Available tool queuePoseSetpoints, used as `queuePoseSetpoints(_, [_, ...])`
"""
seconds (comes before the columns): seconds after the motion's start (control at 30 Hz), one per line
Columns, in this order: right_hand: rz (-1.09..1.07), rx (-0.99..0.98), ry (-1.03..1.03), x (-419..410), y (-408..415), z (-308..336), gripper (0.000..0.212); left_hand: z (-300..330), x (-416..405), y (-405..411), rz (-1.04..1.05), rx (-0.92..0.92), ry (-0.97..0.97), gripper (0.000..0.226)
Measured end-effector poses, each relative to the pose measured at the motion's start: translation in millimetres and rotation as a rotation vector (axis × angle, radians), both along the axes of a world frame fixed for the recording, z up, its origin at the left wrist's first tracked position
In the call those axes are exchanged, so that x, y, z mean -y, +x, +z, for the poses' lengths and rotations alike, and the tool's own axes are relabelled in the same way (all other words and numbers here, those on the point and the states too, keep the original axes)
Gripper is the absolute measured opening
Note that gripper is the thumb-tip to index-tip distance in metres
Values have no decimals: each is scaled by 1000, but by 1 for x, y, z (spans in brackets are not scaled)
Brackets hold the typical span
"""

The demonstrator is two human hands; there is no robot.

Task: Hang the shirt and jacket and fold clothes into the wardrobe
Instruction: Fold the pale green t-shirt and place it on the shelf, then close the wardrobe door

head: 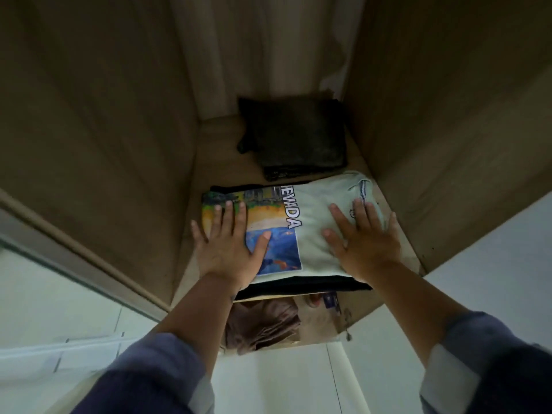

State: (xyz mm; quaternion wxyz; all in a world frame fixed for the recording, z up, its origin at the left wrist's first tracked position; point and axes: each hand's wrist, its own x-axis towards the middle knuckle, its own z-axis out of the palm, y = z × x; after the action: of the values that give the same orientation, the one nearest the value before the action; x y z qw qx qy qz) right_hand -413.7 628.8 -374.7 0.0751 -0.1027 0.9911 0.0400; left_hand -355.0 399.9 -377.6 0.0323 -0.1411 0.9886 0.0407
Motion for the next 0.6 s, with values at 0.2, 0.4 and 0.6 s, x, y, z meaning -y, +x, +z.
queuePoseSetpoints(0.2, [71, -168, -8, -24, 69, 65, 83, 69, -24, 64, -48, -123, -73, 76])
queuePoseSetpoints(0.4, [35, -151, -102, -61, 192, 145, 70, 151, -75, 178, -51, -228, -35, 75])
queuePoseSetpoints(0.6, [51, -198, -179, -113, 320, 224, 57, 231, -150, 296, -117, -383, 50, 64])
